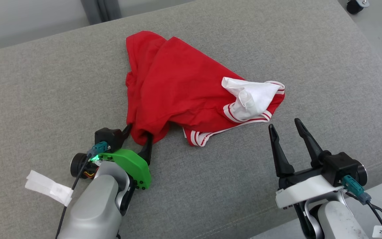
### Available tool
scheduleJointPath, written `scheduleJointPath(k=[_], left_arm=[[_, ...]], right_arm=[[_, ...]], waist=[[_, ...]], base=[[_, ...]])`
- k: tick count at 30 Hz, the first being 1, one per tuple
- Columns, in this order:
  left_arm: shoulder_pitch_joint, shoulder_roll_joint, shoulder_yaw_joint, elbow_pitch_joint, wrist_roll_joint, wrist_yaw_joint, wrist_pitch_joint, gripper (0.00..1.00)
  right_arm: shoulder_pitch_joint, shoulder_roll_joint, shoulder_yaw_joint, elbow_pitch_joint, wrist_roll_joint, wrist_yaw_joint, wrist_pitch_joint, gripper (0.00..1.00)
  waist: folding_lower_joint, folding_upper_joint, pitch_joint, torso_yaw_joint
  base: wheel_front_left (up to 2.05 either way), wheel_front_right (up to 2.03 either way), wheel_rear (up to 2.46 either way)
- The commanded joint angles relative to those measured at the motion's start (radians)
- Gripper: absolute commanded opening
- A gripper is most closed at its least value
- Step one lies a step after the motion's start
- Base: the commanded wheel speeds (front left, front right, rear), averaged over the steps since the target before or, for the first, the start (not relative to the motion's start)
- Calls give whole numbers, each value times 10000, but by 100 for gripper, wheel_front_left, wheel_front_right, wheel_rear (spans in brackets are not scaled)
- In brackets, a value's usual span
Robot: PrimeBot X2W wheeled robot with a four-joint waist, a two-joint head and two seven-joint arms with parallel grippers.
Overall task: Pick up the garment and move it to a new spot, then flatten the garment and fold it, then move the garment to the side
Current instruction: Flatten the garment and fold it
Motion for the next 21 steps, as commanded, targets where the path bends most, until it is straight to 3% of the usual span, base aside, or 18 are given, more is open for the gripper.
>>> scheduleJointPath(k=[1,2,5,9,16,21], left_arm=[[-209,38,27,208,33,210,-70,60],[-323,35,55,348,80,380,-73,0],[-631,150,462,97,118,990,-83,0],[-352,517,1135,-1440,672,1679,-72,0],[234,1166,2022,-4175,2161,1952,-75,0],[939,1378,2430,-4596,2784,2041,-62,0]], right_arm=[[-99,-13,-3,-41,78,-2,-31,100],[-95,-13,1,-37,101,-2,-31,100],[-88,-13,-61,-31,118,-2,-33,100],[-27,-13,-151,-43,91,-2,-32,100],[-22,-12,-212,-51,15,-2,-32,100],[26,-14,-218,-10,-17,-2,-33,100]], waist=[[0,0,52,-65],[0,0,52,-74],[0,0,48,-32],[0,0,-4,177],[0,0,-157,726],[0,0,-276,1170]], base=[[0,0,0],[0,0,0],[0,0,0],[0,0,0],[0,0,0],[0,0,0]])
